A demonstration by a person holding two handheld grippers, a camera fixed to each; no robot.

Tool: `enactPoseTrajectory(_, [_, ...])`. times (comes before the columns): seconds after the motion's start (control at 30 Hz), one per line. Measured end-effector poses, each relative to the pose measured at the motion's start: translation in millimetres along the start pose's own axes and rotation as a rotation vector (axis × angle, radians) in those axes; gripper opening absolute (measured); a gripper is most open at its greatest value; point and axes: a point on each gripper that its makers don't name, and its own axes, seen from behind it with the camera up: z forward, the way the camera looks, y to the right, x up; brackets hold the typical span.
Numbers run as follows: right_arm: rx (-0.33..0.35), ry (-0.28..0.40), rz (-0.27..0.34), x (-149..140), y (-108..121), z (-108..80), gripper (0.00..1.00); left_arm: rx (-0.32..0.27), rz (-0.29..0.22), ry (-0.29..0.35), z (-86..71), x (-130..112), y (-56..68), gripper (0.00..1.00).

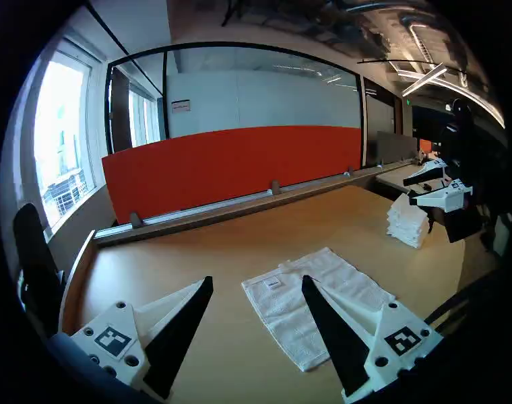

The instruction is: Fold towel

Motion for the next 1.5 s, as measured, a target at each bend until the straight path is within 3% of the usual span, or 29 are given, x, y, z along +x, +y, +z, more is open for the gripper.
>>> enactPoseTrajectory(0.4, [0.061, -0.062, 0.0, -24, -13, 10.1, 1.0, -0.055, 0.023, -0.068, 8.8, -28, 12.0, 0.98])
enactPoseTrajectory(0.87, [0.095, -0.127, 0.007, -75, -30, 25.8, 1.0, -0.115, 0.052, -0.152, 27.1, -80, 36.0, 0.98])
enactPoseTrajectory(1.5, [0.143, -0.22, -0.018, -134, -51, 45.4, 1.0, -0.177, 0.081, -0.244, 46.9, -140, 57.4, 0.98])
